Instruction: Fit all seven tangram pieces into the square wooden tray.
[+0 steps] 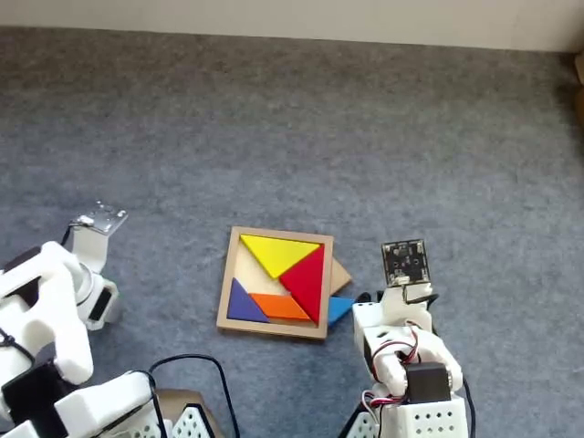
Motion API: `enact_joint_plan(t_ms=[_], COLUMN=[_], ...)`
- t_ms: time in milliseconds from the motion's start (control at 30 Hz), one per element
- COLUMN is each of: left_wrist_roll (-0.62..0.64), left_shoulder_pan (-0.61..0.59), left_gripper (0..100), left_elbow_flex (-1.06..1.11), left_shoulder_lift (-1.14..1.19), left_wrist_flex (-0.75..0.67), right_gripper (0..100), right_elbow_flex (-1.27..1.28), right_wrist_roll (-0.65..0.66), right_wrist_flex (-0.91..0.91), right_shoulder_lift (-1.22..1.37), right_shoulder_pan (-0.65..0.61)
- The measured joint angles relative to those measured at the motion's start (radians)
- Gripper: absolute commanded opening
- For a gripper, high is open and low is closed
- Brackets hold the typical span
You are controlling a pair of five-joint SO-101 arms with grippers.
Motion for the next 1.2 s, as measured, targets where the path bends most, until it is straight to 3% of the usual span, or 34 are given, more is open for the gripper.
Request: enact_joint_plan(t_ms=[300, 500, 800, 933, 1200], left_wrist_roll=[0.002, 0.084, 0.373, 0.466, 0.514], left_shoulder_pan=[0.086, 0.167, 0.566, 0.75, 0.974], left_gripper=[1, 1, 1, 1, 1], left_elbow_flex=[0.002, 0.002, 0.002, 0.002, -0.057], left_shoulder_lift=[-0.014, -0.21, -0.632, -0.637, -0.456], left_wrist_flex=[-0.002, 0.061, 0.235, 0.236, 0.221], right_gripper=[7.7, 7.7, 7.7, 7.7, 7.7], right_elbow_flex=[0.0, 0.0, 0.0, 0.0, 0.0], right_wrist_roll=[0.0, 0.0, 0.0, 0.0, 0.0], right_wrist_flex=[0.0, 0.0, 0.0, 0.0, 0.0], right_shoulder_lift=[0.0, 0.0, 0.0, 0.0, 0.0], right_shoulder_pan=[0.0, 0.0, 0.0, 0.0, 0.0])
